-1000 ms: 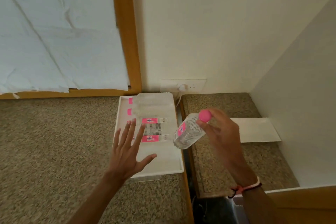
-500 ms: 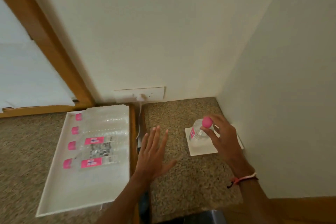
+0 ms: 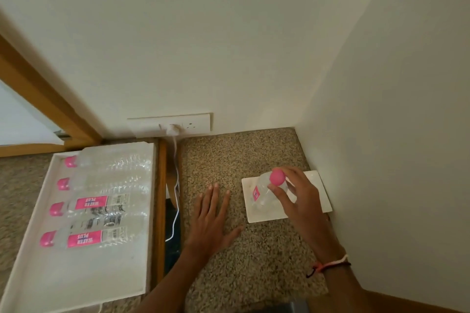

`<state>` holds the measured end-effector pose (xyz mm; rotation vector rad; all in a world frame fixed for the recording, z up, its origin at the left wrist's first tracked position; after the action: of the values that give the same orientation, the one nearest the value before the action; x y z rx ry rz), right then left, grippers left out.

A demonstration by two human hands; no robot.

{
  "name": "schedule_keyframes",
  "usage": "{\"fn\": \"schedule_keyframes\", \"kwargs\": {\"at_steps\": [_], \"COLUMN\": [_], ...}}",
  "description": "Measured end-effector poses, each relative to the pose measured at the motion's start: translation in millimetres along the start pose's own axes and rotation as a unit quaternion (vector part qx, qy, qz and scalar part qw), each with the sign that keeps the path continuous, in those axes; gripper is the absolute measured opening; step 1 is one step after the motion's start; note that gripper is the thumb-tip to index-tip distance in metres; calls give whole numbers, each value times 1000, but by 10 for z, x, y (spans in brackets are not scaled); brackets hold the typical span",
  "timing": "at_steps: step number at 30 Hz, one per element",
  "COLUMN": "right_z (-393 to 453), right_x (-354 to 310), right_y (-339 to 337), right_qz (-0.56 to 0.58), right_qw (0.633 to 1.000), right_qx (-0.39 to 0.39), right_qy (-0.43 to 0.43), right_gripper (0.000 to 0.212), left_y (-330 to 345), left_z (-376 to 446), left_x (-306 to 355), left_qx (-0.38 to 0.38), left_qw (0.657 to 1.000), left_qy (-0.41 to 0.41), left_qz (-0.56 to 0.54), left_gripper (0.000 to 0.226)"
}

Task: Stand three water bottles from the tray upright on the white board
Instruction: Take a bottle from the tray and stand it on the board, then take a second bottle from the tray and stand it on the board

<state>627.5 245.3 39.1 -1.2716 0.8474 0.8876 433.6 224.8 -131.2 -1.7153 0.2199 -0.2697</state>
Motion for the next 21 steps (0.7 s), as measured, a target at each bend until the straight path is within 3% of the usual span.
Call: {"fn": "schedule_keyframes", "kwargs": {"at_steps": [4, 8, 11, 15, 18, 21], "right_z": [36, 23, -80, -324, -516, -724], "right_x": [-62, -249, -624, -1238, -1603, -1784], "right_y": [21, -18, -51, 233, 965, 1943], "right_qz": [12, -18, -58, -63, -28, -26], "right_qw": [1000, 999, 995, 978, 979, 986], "right_qx": [0, 22, 84, 164, 134, 27], "right_qy": [18, 37, -13, -111, -149, -161], "right_gripper": [37, 52, 64, 50, 33, 26], "left_y": [-153, -586, -1029, -1463, -1618, -1502], "left_z": [-9, -127, -347, -784, -1290, -1704], "left_x": [-32, -234, -588, -1179, -1831, -2419], "left_qx": [1, 41, 95, 152, 192, 185], "left_qw": [1000, 999, 995, 988, 980, 979], "left_qy": [3, 8, -1, -18, -52, -82], "left_qz": [0, -5, -14, -24, -23, -24], "left_gripper": [102, 99, 99, 98, 94, 94]}}
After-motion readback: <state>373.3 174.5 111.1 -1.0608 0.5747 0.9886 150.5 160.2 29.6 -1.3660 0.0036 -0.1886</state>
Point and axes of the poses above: each hand's wrist, its own z-axis towards the middle knuckle, its own y-axis out of the palm, x = y × z, the point moved 10 cm from there along z, towards the middle knuckle, and after that the axes turned 12 degrees about z, right-handed, at the moved point
